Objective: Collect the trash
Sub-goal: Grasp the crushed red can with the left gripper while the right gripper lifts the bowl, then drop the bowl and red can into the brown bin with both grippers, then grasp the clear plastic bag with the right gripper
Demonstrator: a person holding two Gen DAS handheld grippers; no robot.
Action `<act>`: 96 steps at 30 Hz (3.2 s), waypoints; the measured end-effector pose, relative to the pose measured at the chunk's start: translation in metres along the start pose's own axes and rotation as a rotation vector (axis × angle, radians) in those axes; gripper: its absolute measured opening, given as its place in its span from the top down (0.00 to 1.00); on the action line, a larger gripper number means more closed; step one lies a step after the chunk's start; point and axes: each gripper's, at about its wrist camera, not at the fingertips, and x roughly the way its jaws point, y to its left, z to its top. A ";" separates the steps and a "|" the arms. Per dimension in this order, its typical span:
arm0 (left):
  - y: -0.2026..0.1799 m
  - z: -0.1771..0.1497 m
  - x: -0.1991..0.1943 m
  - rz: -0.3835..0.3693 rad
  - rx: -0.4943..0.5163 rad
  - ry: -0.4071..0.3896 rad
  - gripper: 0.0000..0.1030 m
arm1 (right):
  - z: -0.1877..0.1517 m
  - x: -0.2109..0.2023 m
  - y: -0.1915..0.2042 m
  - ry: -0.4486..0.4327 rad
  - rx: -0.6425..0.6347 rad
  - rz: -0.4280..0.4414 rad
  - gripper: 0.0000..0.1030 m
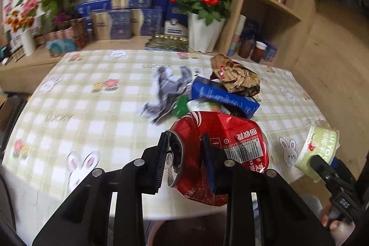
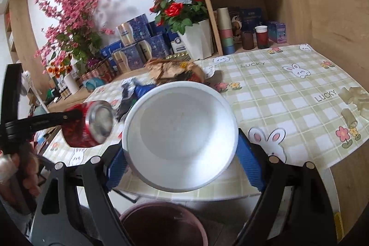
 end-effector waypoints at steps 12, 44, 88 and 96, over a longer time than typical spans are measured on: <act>0.016 -0.080 -0.069 0.093 0.007 -0.067 0.72 | -0.086 0.005 0.053 0.199 -0.158 0.049 0.19; 0.042 -0.148 -0.031 0.059 -0.033 0.061 0.72 | -0.147 0.084 0.052 0.590 -0.192 -0.042 0.12; 0.044 -0.151 -0.007 0.165 -0.059 0.050 0.06 | -0.105 0.037 0.012 0.261 -0.001 -0.180 0.07; 0.046 -0.149 -0.009 0.188 -0.064 0.024 0.06 | -0.095 0.028 0.021 0.174 -0.065 -0.132 0.22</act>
